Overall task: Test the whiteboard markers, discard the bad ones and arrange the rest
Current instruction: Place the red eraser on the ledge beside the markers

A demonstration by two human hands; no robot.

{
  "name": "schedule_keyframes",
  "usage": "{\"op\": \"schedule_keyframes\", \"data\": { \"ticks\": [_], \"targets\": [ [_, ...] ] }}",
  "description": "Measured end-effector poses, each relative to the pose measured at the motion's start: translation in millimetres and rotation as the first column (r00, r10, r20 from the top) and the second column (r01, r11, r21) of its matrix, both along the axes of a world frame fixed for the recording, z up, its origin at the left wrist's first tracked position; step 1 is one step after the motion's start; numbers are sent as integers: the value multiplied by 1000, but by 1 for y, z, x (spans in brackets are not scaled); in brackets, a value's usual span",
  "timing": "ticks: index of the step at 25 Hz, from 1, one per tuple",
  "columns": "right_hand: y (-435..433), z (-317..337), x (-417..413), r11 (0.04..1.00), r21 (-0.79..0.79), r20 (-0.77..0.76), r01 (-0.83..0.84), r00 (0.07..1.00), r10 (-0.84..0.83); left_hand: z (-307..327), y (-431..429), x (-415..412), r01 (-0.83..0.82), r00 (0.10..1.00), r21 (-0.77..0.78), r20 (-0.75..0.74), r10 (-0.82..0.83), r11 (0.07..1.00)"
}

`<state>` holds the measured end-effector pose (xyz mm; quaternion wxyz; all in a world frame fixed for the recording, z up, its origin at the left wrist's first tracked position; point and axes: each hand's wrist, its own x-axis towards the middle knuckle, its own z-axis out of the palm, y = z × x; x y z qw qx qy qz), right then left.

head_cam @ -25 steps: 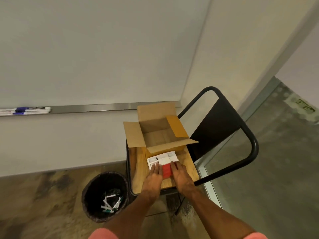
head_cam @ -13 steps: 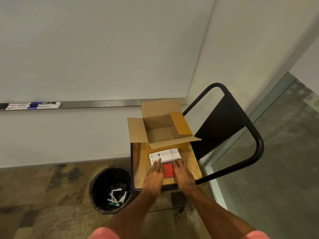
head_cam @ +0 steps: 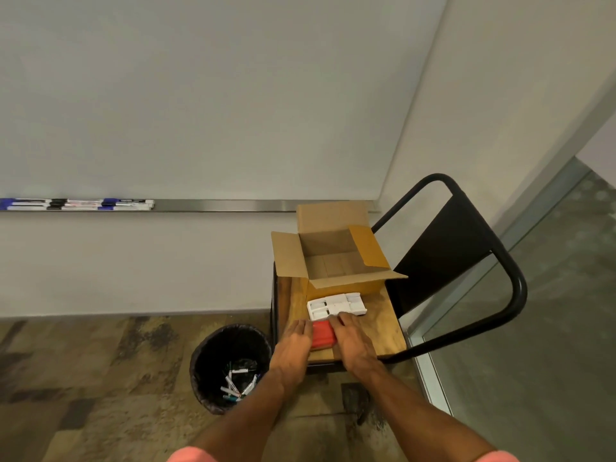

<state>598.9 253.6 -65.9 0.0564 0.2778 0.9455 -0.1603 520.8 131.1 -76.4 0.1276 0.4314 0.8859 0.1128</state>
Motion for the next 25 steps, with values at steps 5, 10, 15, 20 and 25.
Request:
{"op": "schedule_keyframes", "data": {
  "ticks": [5,10,15,20,25],
  "targets": [
    [-46,17,-45,995,-59,-65,-76,995,72,27,-53,-43,-18,1000,44,24,17,999],
    [-108,36,-103,984,37,-73,-175,981,178,50,-120,-102,-44,999,50,-12,45,998],
    [-167,61,-167,980,34,-97,-199,975,201,73,-184,-164,-30,998,83,-44,33,996],
    [-207,74,-225,956,80,-145,-282,946,291,95,-225,-220,-62,994,91,-79,70,994],
    [-223,87,-275,969,80,-225,-233,943,245,109,-235,-271,-102,990,94,-88,111,990]
  ]
}}
